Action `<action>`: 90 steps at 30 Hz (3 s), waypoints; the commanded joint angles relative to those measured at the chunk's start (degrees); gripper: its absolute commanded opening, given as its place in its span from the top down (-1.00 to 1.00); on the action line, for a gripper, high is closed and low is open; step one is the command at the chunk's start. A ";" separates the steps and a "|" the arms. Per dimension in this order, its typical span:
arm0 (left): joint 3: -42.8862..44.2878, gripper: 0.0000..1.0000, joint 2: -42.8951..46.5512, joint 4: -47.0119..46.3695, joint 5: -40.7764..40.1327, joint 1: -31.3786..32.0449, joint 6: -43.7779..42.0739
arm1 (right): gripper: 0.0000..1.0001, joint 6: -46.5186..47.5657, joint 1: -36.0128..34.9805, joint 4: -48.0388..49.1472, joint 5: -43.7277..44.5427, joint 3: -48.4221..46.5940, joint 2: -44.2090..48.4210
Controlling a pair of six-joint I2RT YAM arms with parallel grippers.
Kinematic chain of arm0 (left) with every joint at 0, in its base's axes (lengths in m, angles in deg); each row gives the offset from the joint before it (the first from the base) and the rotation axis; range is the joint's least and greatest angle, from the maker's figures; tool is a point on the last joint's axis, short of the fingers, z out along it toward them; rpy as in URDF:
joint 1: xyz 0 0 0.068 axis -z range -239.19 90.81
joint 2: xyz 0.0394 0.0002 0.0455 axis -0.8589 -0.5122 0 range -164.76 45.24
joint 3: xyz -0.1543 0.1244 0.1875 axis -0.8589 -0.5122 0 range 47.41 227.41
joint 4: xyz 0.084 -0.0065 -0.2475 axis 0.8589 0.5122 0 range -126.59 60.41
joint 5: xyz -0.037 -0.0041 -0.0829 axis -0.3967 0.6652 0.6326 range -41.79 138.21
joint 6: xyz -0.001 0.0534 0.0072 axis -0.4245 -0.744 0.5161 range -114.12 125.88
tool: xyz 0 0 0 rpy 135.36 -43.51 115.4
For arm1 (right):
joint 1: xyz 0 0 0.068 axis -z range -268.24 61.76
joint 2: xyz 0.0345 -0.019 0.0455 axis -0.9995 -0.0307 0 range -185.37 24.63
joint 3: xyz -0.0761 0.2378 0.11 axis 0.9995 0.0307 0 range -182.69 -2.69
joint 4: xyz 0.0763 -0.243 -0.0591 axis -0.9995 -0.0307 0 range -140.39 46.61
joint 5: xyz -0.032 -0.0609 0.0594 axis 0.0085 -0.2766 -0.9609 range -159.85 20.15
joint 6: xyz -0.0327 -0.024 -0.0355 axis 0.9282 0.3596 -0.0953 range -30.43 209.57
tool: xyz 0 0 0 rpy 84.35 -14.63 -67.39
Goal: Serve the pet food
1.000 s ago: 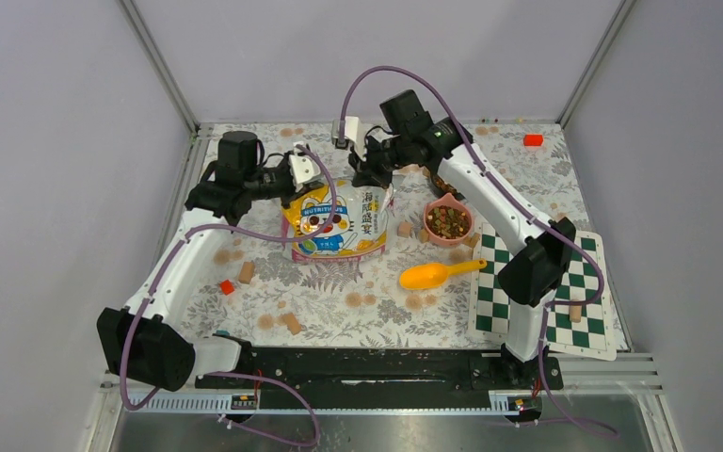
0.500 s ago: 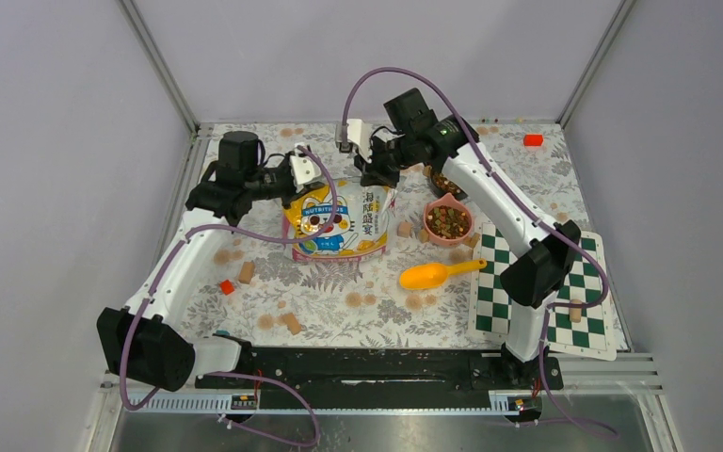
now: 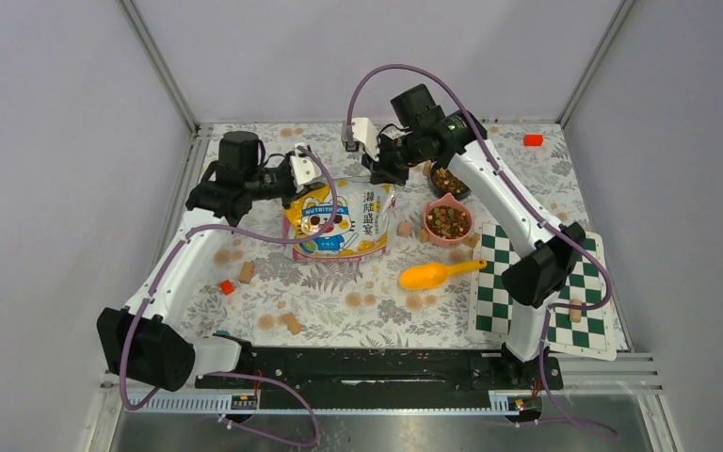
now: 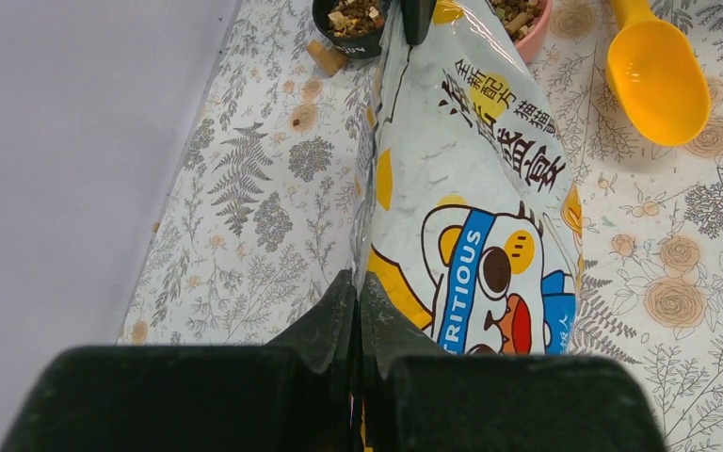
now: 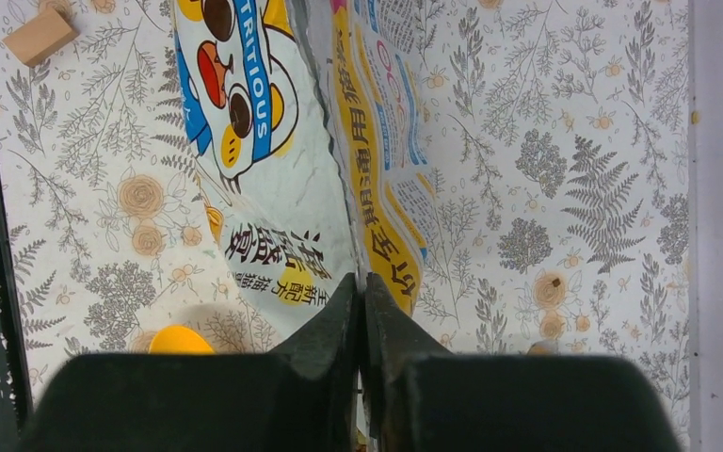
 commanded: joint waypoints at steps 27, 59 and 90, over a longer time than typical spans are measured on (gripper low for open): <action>2.96 1.00 0.66 -0.31 0.04 -0.90 -0.70 | 1.00 1.84 4.10 -6.64 10.84 1.19 6.19; 4.58 -0.06 -2.53 -12.34 -2.08 6.13 9.52 | -0.26 -42.24 4.05 36.96 -0.45 23.58 21.50; 9.92 -0.95 2.75 -14.45 -14.98 -2.40 46.75 | -0.99 -44.63 4.12 42.32 -5.08 19.99 15.02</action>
